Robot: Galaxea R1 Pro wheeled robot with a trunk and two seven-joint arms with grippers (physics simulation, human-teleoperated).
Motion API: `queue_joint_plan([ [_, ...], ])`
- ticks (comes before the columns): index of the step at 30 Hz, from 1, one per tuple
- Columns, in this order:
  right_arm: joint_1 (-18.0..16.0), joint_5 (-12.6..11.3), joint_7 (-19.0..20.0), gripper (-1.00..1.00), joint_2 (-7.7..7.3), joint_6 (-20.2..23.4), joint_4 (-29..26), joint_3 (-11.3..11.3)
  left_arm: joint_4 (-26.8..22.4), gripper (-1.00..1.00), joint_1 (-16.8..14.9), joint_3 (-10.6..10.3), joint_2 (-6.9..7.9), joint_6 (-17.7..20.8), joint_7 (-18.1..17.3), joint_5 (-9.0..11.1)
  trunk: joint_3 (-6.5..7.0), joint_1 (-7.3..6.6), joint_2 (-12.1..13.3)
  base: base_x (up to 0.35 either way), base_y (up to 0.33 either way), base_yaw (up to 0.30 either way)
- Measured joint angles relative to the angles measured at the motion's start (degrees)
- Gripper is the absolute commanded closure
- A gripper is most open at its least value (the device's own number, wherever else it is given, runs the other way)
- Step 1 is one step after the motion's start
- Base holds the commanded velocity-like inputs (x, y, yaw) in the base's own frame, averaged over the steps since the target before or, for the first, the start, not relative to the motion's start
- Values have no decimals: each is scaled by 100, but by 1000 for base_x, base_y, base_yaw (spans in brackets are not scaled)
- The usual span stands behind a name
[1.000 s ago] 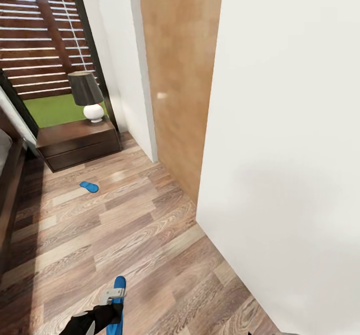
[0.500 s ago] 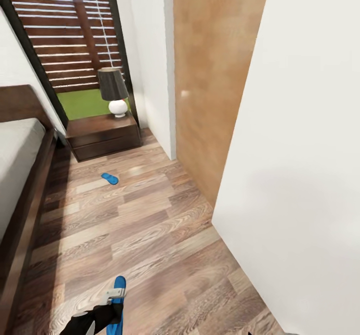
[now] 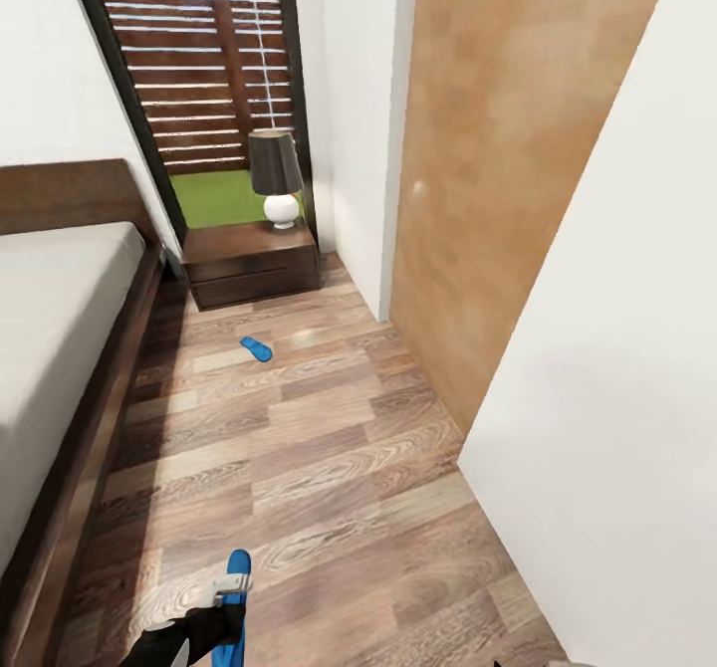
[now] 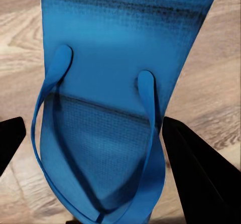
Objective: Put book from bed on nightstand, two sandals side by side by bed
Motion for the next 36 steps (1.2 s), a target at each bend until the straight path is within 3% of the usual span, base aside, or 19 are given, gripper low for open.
queue_joint_plan([
  [23, 0, 0, 0, -100, 0, -2, -1, 0, 0, 100, 0, 0, 0, 2, 0, -4, -84, 0, 0, 320, -5, 266],
  [36, 0, 0, 0, -100, -1, -5, -6, 0, 3, 100, -1, 0, 0, -2, 0, -2, -104, 1, 0, 266, -163, 49],
])
